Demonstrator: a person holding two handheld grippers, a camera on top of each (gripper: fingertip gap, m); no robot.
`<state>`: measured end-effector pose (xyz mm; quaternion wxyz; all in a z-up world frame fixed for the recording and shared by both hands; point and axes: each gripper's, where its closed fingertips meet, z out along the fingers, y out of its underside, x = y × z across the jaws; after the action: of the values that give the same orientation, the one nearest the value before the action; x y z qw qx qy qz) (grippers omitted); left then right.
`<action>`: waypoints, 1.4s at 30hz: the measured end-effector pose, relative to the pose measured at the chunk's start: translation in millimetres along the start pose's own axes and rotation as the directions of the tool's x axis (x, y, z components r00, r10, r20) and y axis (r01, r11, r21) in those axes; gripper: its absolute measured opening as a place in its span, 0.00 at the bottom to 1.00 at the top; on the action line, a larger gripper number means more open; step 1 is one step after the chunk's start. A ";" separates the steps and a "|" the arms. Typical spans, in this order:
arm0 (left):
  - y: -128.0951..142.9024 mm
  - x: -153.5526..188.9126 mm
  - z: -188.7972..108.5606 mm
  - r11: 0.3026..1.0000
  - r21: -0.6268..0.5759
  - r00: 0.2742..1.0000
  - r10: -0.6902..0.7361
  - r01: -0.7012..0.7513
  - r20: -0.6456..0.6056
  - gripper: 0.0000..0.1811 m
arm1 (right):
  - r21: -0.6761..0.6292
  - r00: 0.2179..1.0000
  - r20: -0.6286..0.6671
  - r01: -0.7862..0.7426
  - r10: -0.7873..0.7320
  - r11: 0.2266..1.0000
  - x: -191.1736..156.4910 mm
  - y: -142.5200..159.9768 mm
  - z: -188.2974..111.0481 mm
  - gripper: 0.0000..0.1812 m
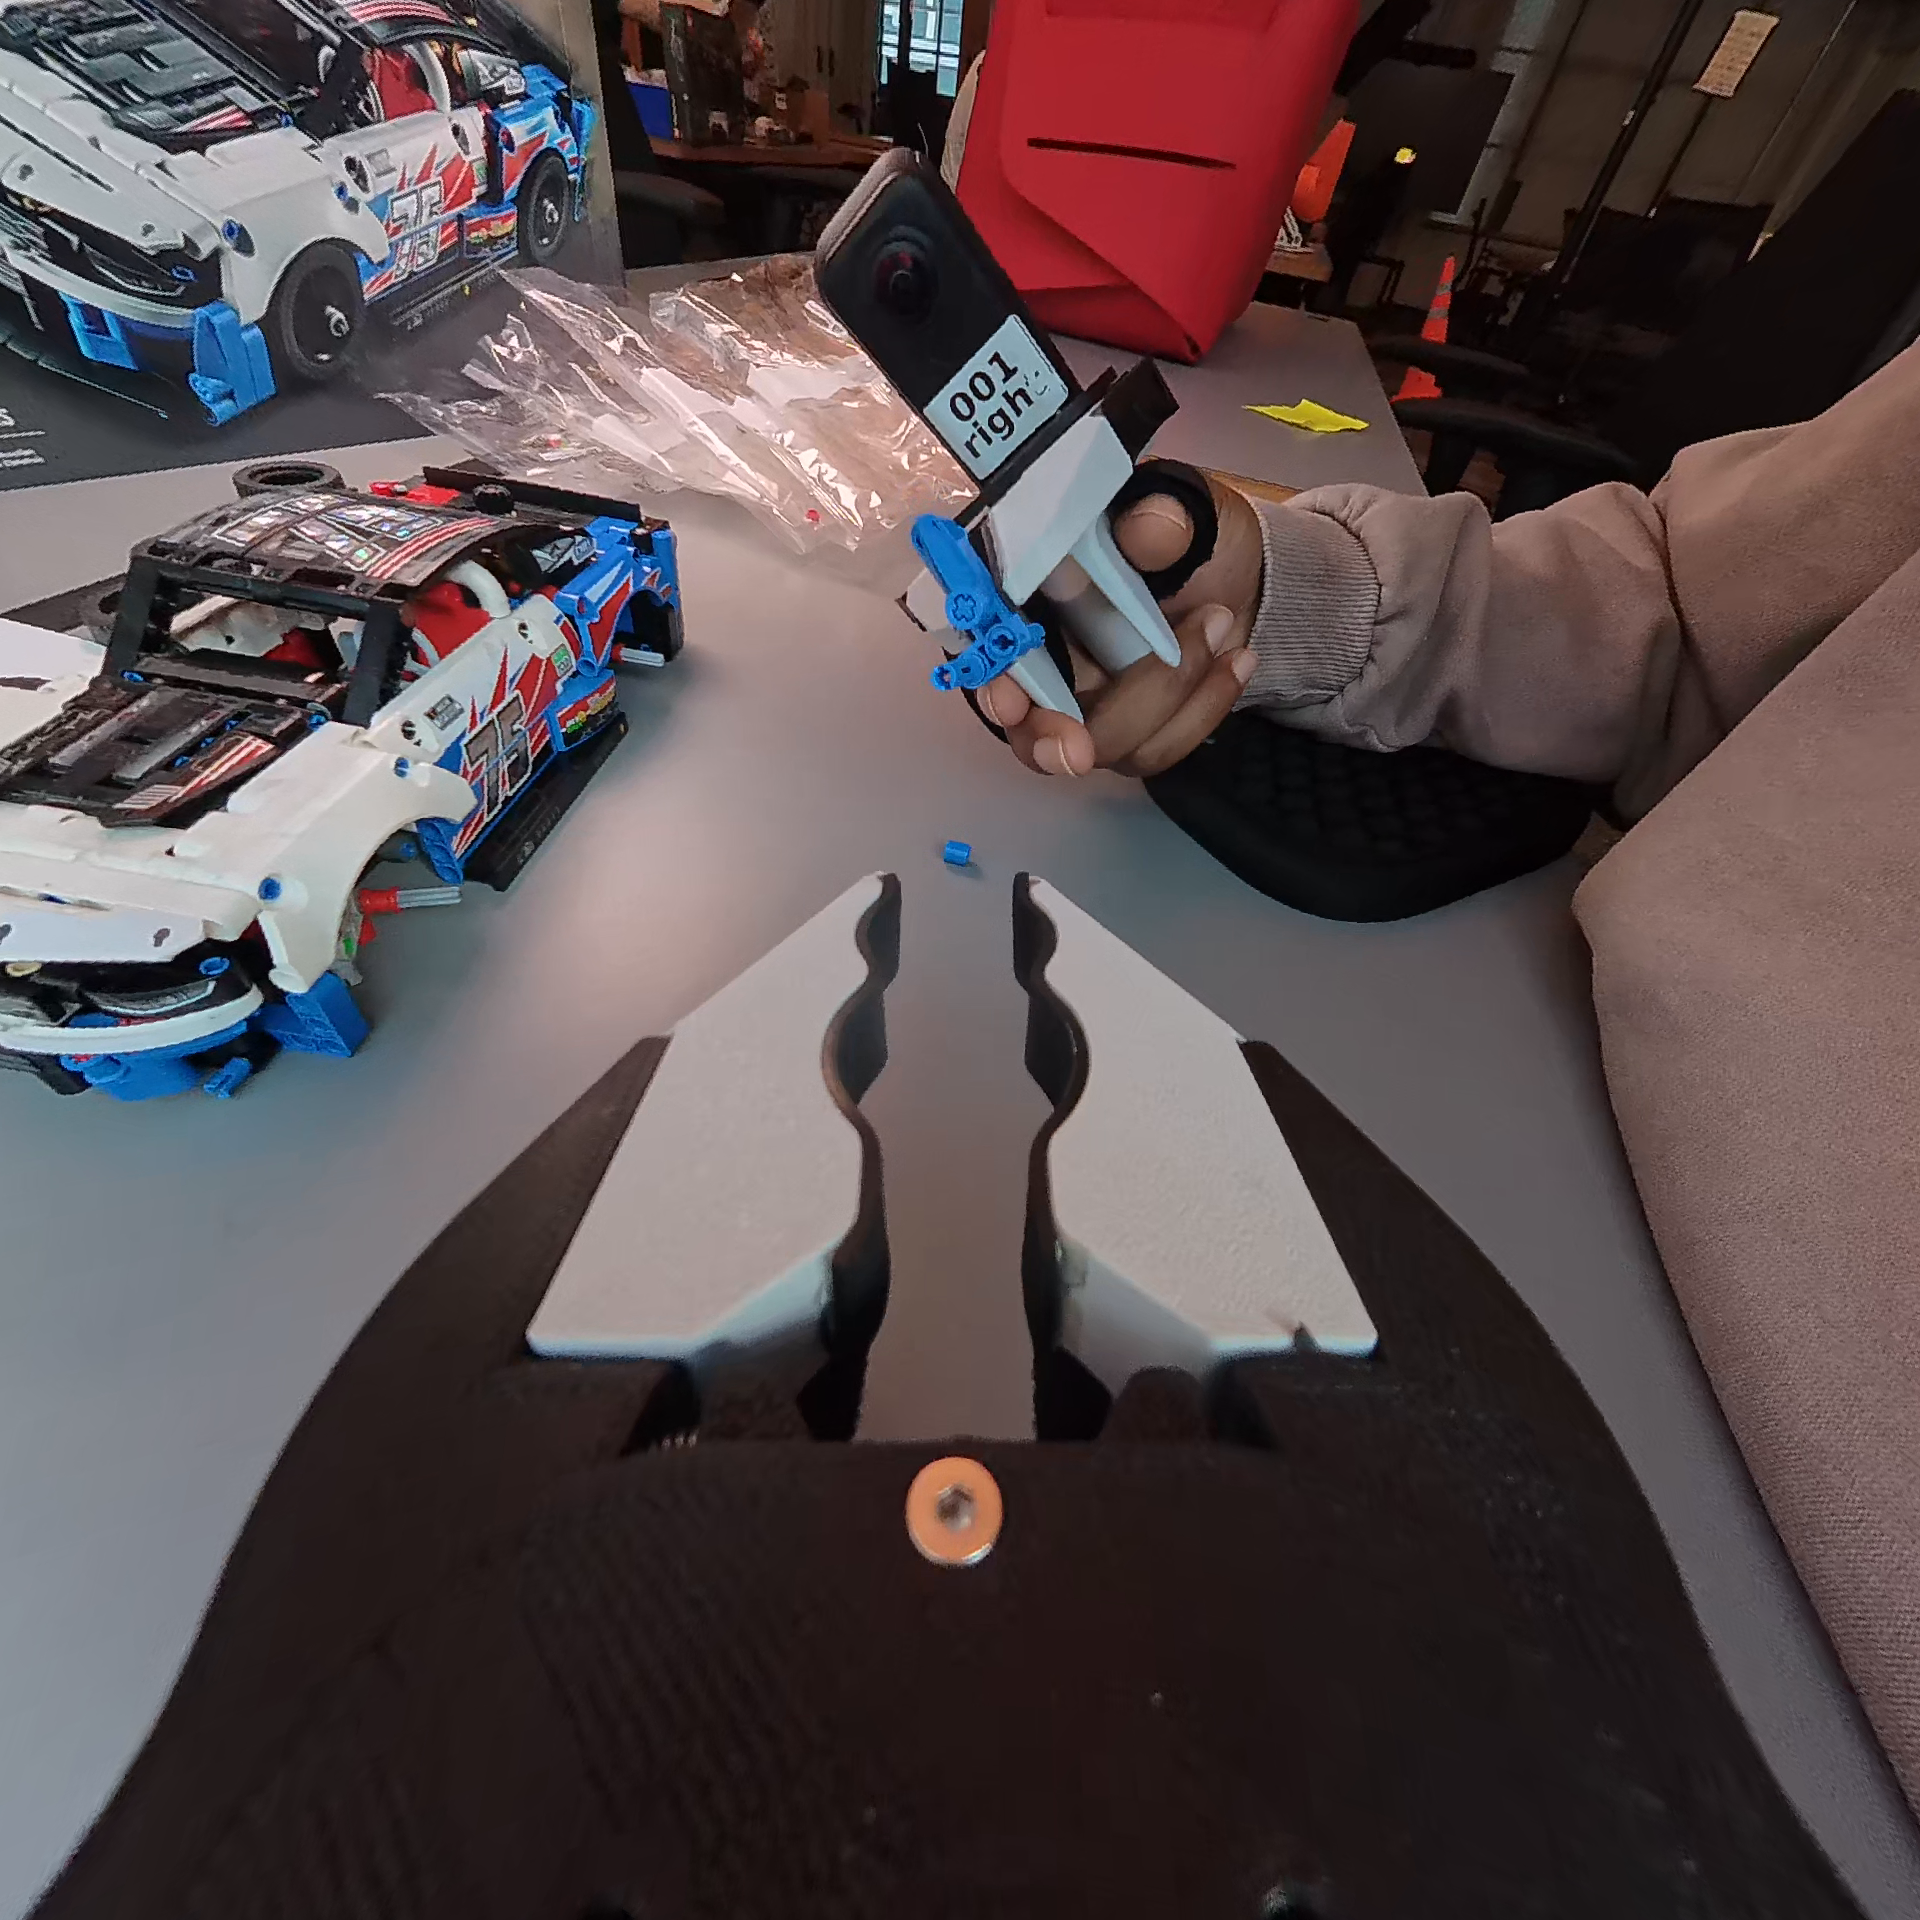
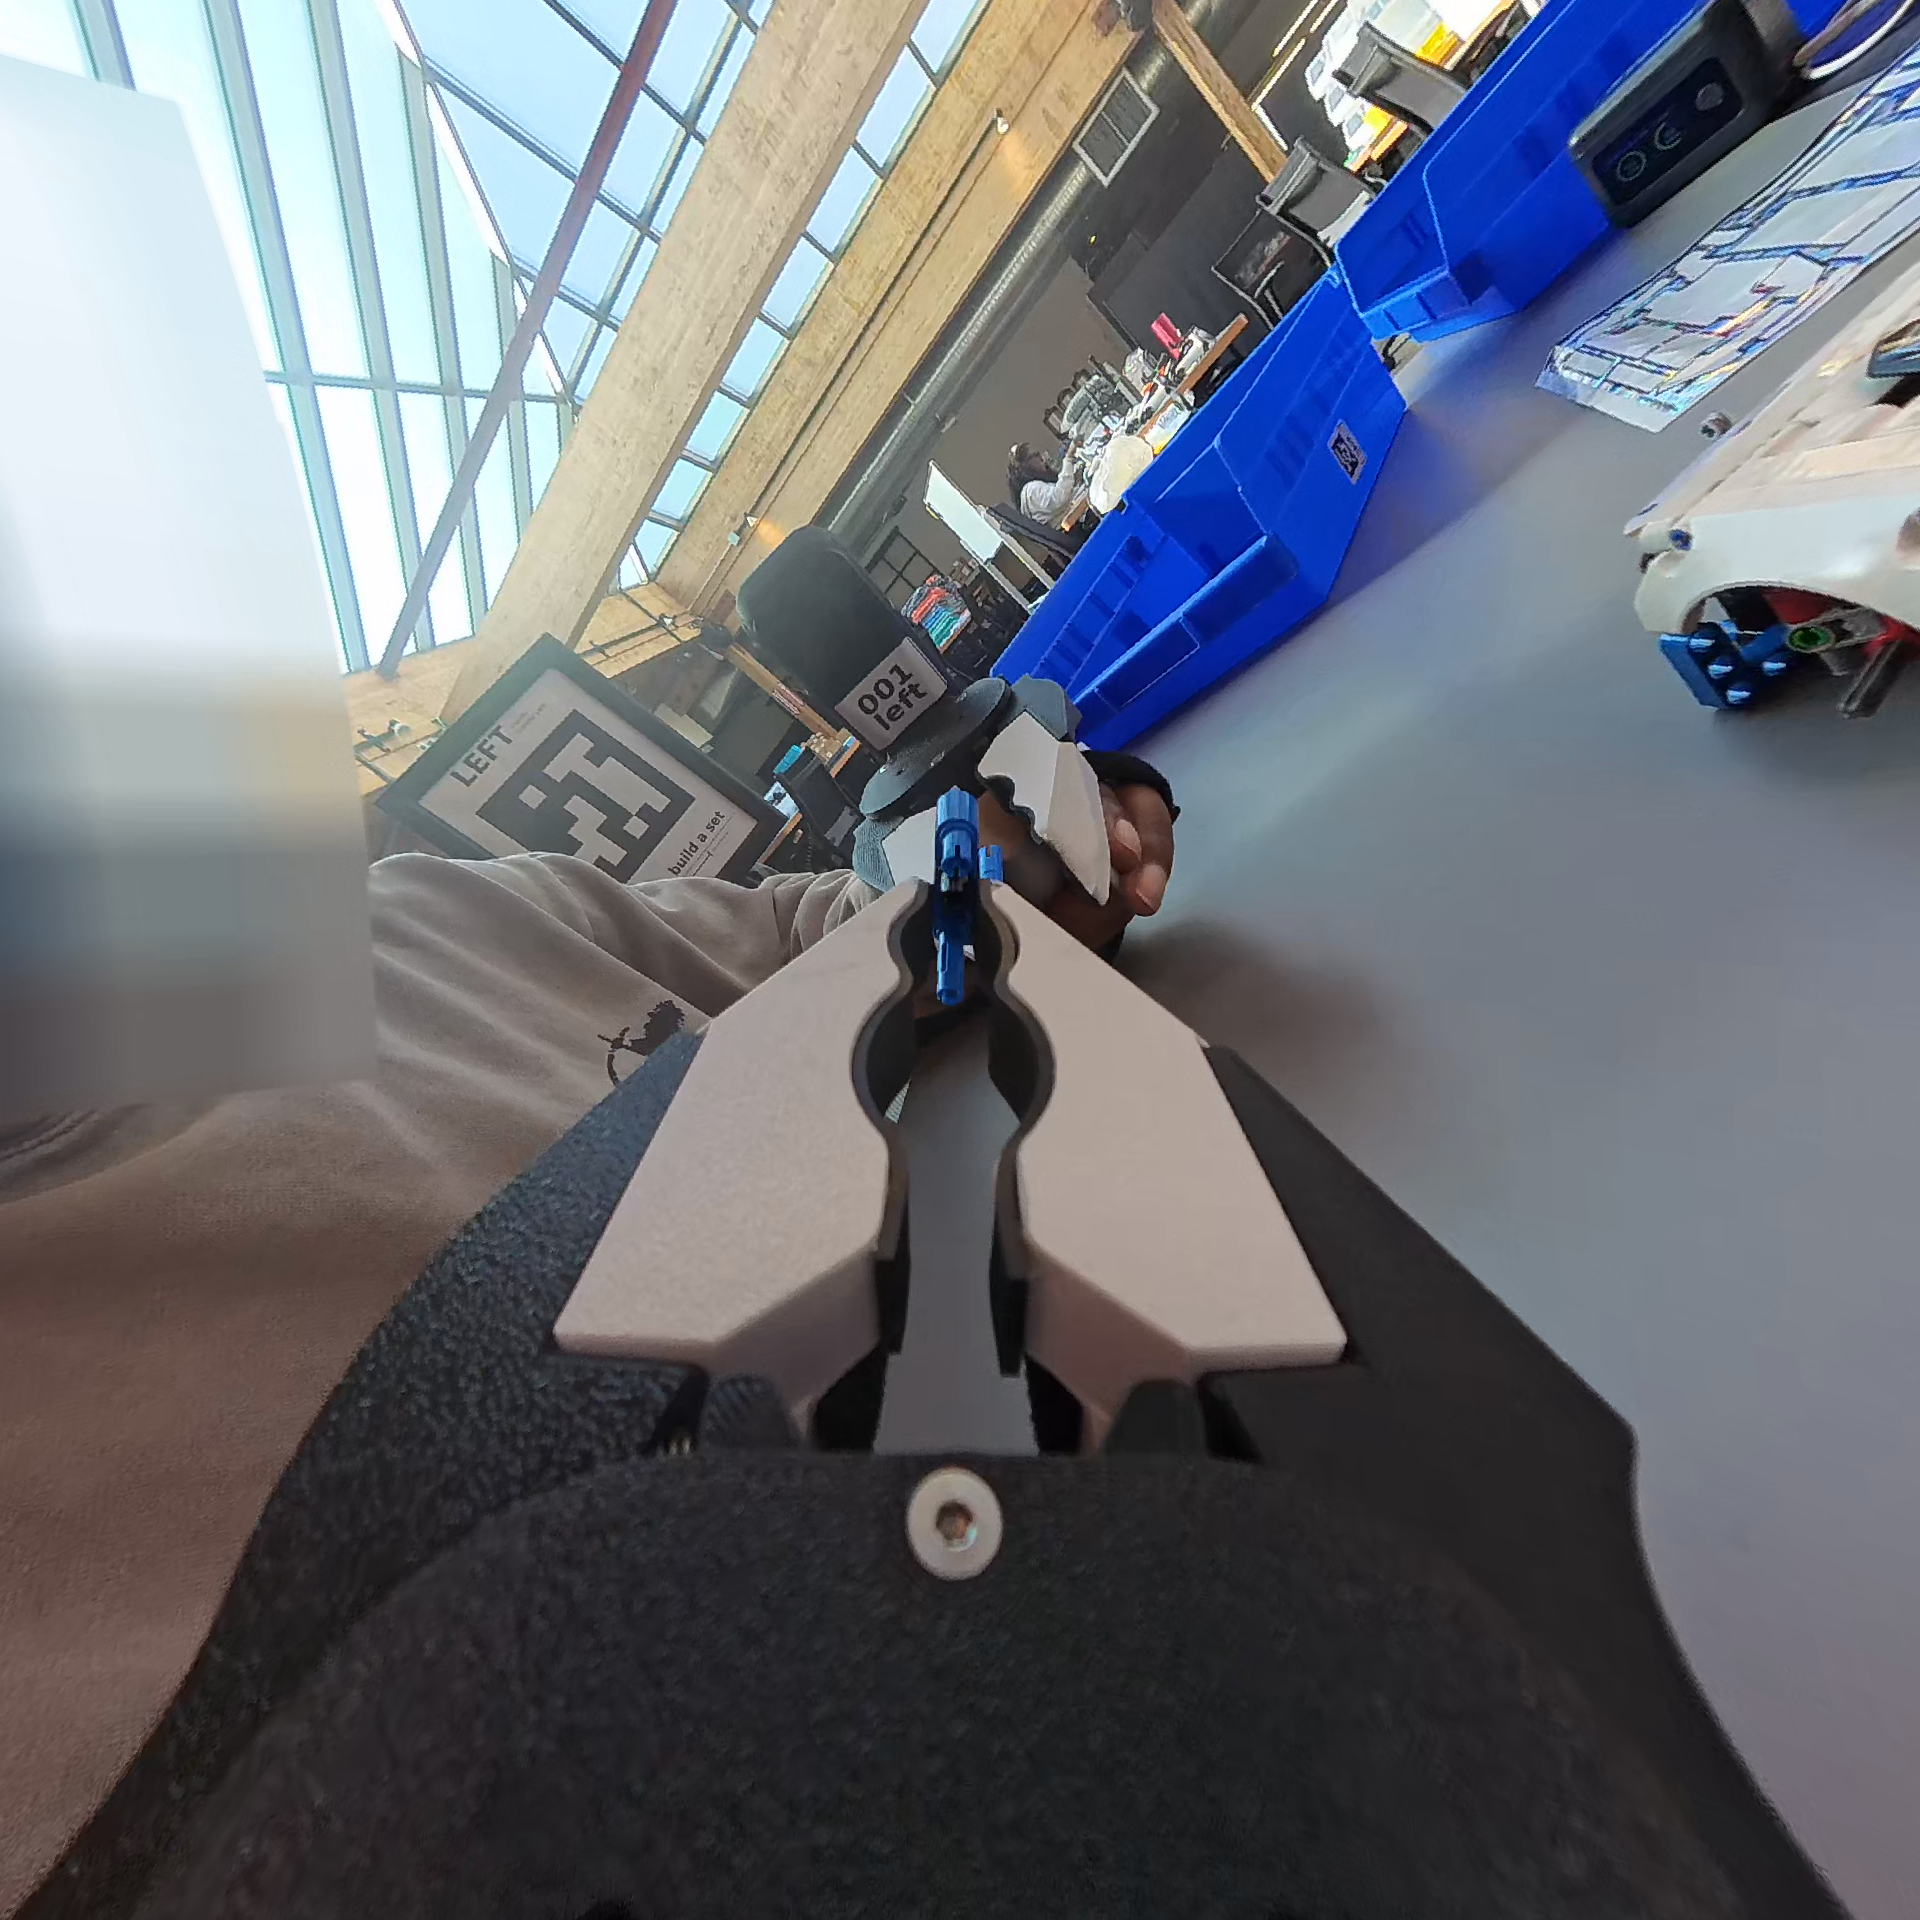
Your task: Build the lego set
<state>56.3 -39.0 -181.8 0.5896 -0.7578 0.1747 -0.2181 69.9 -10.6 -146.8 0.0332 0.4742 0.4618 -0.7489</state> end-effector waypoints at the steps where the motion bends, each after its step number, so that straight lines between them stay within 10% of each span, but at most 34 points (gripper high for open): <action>1: 0.0 0.2 0.0 1.000 -0.001 1.000 0.001 -0.001 0.000 0.11 | 0.001 1.000 0.003 0.001 -0.001 1.000 -0.4 0.0 0.1 0.02; 42: -26.9 21.6 -3.8 0.986 0.142 0.995 0.094 -0.087 -0.043 0.02 | -0.030 0.961 0.117 -0.247 0.249 0.969 -15.7 14.0 29.3 0.02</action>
<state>72.7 -46.9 -152.2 0.6461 -0.7002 0.2079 -0.2215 65.4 -45.8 -140.8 0.1577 0.4823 0.4015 -0.7624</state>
